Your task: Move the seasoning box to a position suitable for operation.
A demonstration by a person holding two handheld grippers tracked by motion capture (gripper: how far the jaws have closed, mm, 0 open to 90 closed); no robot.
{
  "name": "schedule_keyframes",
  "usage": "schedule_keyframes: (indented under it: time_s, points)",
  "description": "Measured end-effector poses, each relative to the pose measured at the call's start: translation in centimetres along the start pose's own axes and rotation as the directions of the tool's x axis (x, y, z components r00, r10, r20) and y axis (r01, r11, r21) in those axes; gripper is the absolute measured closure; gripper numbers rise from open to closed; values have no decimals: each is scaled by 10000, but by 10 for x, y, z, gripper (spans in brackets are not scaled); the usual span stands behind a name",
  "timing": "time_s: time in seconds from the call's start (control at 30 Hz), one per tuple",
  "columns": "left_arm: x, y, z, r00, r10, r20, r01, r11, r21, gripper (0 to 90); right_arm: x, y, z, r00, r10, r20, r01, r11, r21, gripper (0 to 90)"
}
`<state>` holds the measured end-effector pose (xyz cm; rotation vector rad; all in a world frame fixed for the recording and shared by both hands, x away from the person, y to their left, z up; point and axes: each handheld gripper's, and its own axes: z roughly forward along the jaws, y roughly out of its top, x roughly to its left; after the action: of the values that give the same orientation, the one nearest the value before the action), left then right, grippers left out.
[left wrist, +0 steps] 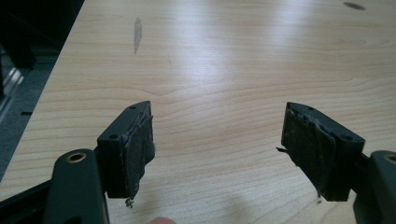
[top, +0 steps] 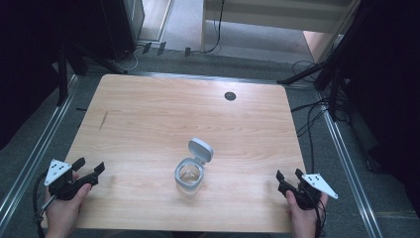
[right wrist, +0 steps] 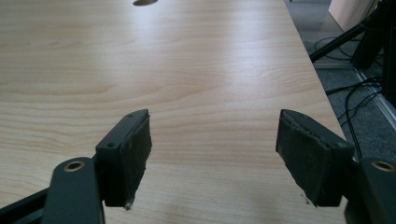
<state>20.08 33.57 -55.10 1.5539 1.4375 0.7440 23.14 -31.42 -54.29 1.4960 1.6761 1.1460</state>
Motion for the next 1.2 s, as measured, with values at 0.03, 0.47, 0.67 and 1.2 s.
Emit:
schedule_keyframes:
  time_s: [0.03, 0.47, 0.67, 1.2]
  points:
    - [-2, 1, 1, 9999, 17, -119, -17, 10000, 24, 257, 1, 0, -1, 9999, 99, -17, -100, 9999, -61, 283]
    - [-59, 21, 5, 9905, 339, 1335, -269, 9982, -538, 338, 52, 16, -13, 9855, -163, -1691, 60, 9981, -610, 402]
    - [-92, 21, 14, 9584, 745, 2754, -628, 9967, -511, 402, 95, 19, -10, 9620, -180, -2726, 78, 9992, -384, 453]
    - [-155, 32, 23, 9148, 1237, 3846, -1328, 9911, -28, 611, 182, 12, -5, 9383, -333, -3443, 201, 9989, -418, 713]
